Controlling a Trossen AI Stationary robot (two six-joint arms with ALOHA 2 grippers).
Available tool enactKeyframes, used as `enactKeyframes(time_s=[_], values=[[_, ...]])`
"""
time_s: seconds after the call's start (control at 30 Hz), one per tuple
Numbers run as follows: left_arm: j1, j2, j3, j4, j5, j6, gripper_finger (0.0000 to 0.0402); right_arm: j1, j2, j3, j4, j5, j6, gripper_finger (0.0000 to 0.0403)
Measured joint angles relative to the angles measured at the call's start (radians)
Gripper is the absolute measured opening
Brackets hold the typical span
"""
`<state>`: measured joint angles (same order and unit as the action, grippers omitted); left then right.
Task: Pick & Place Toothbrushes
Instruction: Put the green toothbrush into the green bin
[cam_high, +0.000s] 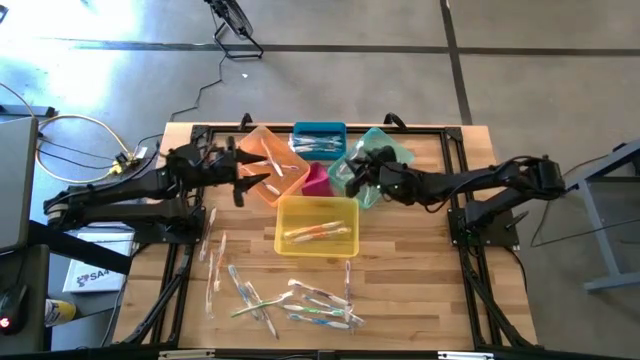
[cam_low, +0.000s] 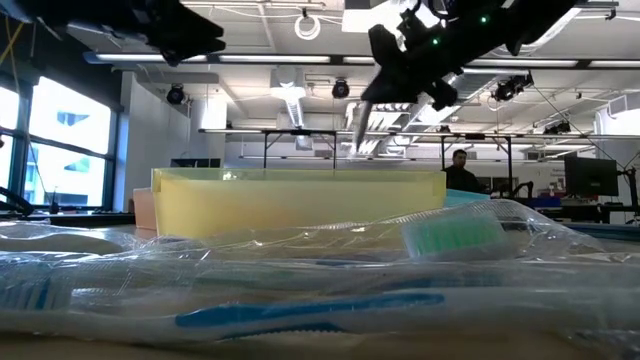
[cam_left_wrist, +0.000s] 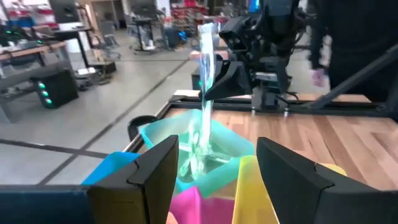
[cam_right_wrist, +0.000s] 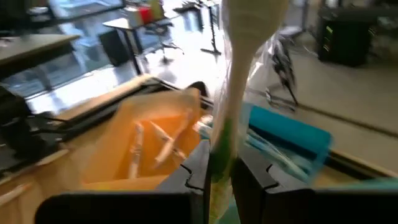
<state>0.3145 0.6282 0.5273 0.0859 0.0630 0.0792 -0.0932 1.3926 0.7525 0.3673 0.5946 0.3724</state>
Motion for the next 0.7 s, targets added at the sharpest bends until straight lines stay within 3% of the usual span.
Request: enactKeyframes(time_s=[0.27, 0.43, 0.7], values=[[0.000, -0.155, -0.108, -0.015, -0.024, -0.012, 0.0211, -0.082, -0.033, -0.001, -0.265, -0.035, 0.220, 0.0034], [0.000, -0.182, -0.126, -0.046, -0.024, -0.012, 0.0211, -0.125, -0.028, -0.001, -0.382, -0.136, 0.332, 0.0033], [0.000, -0.181, -0.126, -0.092, -0.024, -0.011, 0.0211, -0.158, -0.033, -0.001, -0.486, -0.245, 0.365, 0.0033]])
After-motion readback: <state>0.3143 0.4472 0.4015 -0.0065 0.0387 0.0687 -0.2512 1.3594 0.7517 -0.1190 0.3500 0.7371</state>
